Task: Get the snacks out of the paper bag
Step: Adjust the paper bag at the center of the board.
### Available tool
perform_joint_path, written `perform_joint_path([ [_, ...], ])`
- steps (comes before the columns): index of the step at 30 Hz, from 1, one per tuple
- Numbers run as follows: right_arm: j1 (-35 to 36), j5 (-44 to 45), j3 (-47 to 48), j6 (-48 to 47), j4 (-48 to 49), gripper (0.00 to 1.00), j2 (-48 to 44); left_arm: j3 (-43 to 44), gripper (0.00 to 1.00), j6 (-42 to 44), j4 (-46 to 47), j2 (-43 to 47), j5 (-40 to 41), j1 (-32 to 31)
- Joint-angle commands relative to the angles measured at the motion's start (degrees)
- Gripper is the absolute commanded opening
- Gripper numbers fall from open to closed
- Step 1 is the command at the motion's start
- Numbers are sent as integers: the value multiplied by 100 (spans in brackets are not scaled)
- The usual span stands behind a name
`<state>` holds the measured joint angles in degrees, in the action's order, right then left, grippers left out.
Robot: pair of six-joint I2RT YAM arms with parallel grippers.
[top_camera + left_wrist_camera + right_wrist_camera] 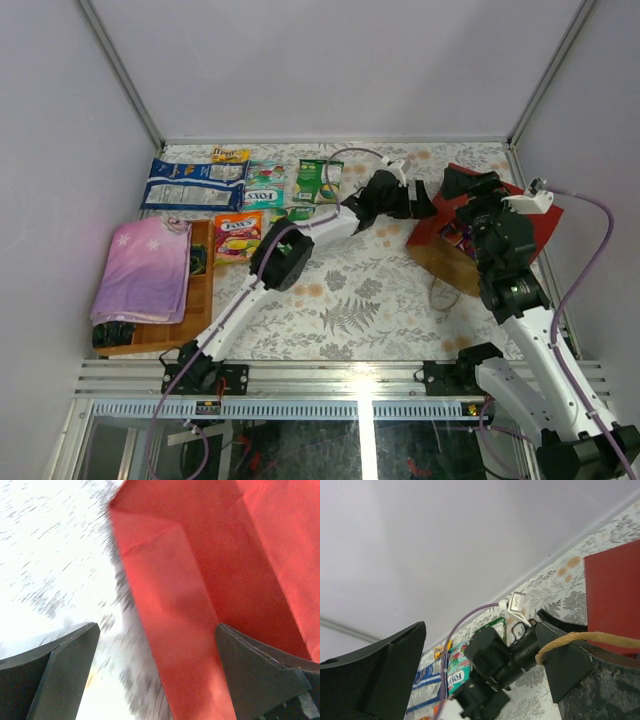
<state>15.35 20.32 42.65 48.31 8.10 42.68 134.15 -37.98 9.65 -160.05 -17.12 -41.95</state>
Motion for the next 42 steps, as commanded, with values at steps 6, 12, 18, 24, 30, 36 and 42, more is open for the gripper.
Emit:
perform_joint_path([
  [6,616,-875,-582,-517,-129,99,-74,-3953,100,1048,619,4015,-533,1207],
  [12,1460,-698,-1730,-281,365,99,-201,-4896,100,1364,156,5966,-946,2028],
  [18,1533,-522,-3559,1356,2457,99,-628,-5712,100,1339,46,7102,-1096,2792],
  [24,1528,803,-4701,2990,3391,99,-952,-6011,100,980,362,7198,-1471,3129],
  [30,1509,747,-3844,2692,2777,99,-265,-6074,100,691,643,7089,-1817,3174],
  [36,1516,749,-2945,1979,1727,98,364,-6286,100,704,655,7294,-1843,3334],
  [42,838,1268,-2757,1547,879,99,-115,-6365,100,692,676,7311,-1961,3470],
])
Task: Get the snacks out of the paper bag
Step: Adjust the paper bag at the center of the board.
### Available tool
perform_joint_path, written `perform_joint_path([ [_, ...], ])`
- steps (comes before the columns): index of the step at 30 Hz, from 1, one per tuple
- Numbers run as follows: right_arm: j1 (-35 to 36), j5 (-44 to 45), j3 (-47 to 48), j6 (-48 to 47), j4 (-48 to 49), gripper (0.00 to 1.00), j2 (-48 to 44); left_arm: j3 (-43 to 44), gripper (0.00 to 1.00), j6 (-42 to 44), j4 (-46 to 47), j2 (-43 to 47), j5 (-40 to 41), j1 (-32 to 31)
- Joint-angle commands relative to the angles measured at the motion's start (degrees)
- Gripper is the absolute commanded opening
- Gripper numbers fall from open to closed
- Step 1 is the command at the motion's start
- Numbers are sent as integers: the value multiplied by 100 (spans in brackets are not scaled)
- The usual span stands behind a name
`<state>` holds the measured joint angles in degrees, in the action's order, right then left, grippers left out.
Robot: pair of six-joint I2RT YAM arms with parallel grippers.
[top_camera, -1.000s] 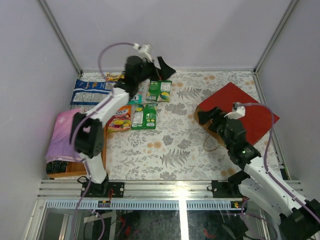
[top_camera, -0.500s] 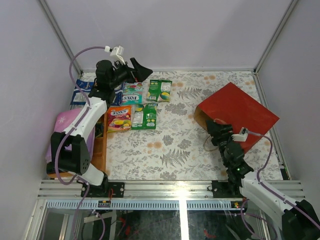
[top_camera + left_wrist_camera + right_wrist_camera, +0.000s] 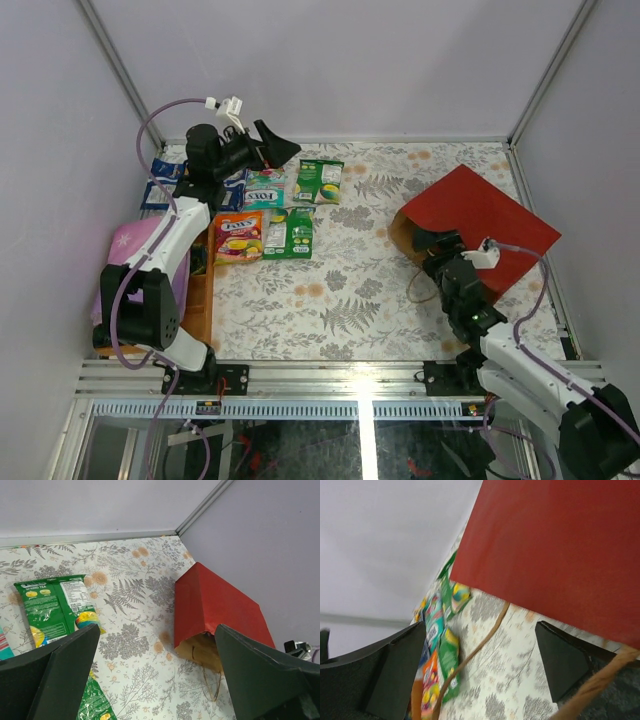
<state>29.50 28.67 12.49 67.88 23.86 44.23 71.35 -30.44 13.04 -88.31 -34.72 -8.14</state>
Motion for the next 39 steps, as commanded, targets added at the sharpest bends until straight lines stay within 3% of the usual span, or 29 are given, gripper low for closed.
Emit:
perform_joint_path([
  [1,-954,138,229,-373,-713,98,-287,-86,100,-78,355,107,-232,99],
  [5,-2199,-863,463,-660,-874,97,98,-39,100,-193,433,-27,-390,116],
  [9,-2677,-893,1187,-845,-1593,97,912,-33,100,-217,455,-69,-456,137],
  [16,-2750,-892,1144,-73,-625,72,1636,-19,100,-126,332,-61,-497,189],
  [18,-2758,-821,1126,-25,-271,60,1752,-37,100,-97,299,-35,-492,206],
  [22,-2753,-696,1144,117,123,21,1980,-60,100,-85,280,-21,-504,231],
  [25,-2748,-859,1316,21,424,2,2276,-67,100,-77,277,-4,-510,251],
  [29,-2747,-1671,1919,-538,755,0,2949,-69,100,-68,274,-15,-508,269],
  [34,-2612,-3376,3110,-1398,568,0,4138,-64,100,-92,295,-67,-522,294],
  [39,-2153,-3690,3677,-2005,126,0,4698,-47,100,-107,293,-111,-542,303],
])
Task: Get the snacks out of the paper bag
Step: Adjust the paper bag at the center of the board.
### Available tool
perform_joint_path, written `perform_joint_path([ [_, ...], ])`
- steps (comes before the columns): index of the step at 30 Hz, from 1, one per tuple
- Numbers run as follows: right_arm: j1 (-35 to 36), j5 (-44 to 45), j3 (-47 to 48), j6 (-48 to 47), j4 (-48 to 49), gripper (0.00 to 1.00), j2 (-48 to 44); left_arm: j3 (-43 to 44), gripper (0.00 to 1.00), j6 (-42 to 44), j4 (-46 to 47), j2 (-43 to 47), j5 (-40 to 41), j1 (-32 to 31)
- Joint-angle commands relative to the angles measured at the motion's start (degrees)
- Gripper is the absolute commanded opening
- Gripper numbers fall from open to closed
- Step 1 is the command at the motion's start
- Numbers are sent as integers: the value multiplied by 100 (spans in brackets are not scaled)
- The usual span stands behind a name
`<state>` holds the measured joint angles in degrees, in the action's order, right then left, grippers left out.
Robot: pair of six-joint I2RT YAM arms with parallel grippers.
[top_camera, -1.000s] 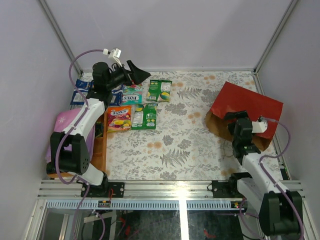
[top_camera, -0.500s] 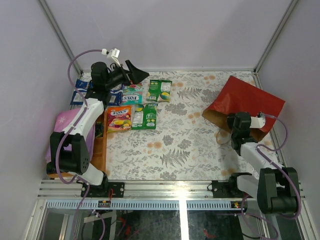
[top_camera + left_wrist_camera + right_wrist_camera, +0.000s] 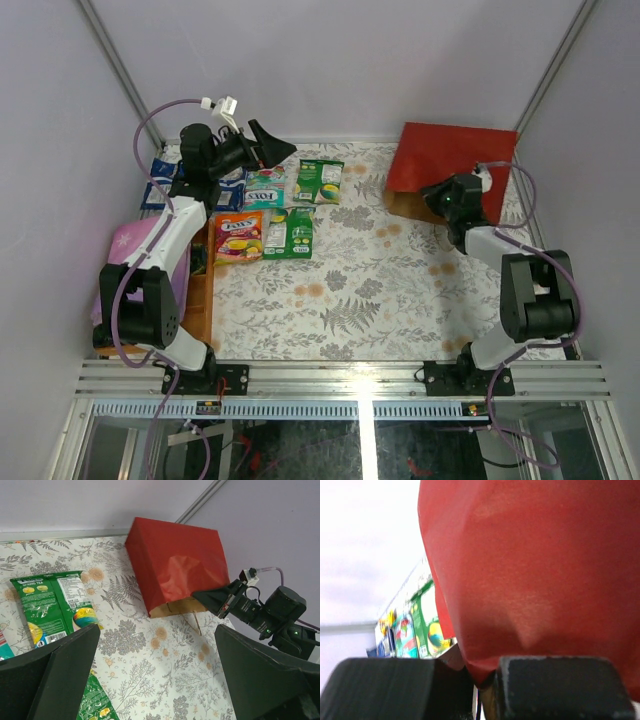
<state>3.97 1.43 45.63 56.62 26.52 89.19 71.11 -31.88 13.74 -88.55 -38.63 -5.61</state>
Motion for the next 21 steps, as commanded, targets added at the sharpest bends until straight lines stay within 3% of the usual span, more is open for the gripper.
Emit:
perform_joint_path([
  [1,394,-928,316,-874,-95,0,212,-19,100,47,204,-91,-143,50],
  [8,-287,-743,54,-736,93,0,81,12,100,69,165,-155,-191,51],
  [16,-534,-451,306,-612,203,0,120,43,99,126,64,-189,-232,51],
  [21,-745,434,21,-423,501,0,-185,82,100,182,-19,-233,-260,51],
])
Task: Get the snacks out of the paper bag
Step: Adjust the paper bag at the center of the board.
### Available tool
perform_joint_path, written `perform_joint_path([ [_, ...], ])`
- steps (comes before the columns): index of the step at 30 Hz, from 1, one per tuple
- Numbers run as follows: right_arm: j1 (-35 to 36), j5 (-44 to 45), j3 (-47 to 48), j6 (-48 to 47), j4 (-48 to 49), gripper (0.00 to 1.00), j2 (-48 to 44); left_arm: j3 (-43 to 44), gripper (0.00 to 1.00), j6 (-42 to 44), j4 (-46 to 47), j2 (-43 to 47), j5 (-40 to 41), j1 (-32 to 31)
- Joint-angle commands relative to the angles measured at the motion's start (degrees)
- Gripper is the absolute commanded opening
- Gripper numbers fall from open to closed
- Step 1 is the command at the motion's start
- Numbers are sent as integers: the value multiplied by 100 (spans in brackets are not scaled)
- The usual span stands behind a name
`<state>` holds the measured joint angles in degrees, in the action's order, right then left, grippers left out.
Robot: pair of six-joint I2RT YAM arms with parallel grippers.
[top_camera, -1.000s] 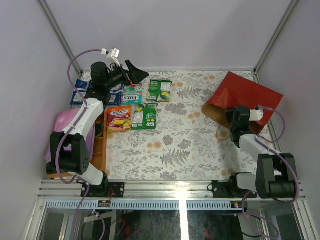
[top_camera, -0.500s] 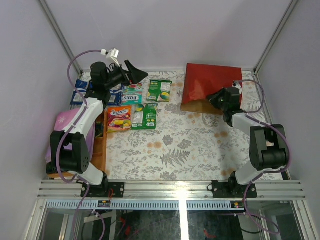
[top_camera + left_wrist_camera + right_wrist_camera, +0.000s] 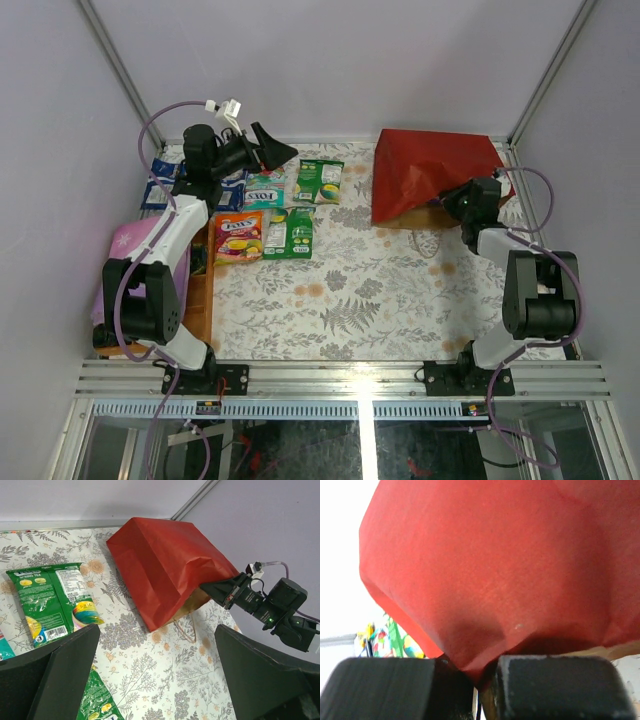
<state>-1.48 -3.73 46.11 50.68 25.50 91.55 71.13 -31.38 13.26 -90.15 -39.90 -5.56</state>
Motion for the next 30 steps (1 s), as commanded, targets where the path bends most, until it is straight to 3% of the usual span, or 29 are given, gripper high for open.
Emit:
perform_joint_path([
  [1,-206,1163,-150,197,743,0,-506,84,100,132,23,-86,-141,46],
  [8,-229,1747,-313,242,1310,0,-466,166,100,88,9,-206,-297,51],
  [13,-543,373,468,70,1564,2,299,206,100,141,-85,-205,-326,46],
  [14,-600,77,588,63,1525,14,341,214,100,163,-113,-207,-332,50],
  [17,-615,-323,476,78,1585,70,120,234,100,237,-203,-189,-308,42],
  [20,-557,-365,-23,308,1505,93,-555,245,100,268,-236,-196,-314,42],
  [22,-447,-294,-401,511,1223,99,-1123,245,100,278,-237,-199,-336,44],
  [30,456,324,-1918,1129,-683,99,-3562,235,100,369,-354,-121,-332,45],
])
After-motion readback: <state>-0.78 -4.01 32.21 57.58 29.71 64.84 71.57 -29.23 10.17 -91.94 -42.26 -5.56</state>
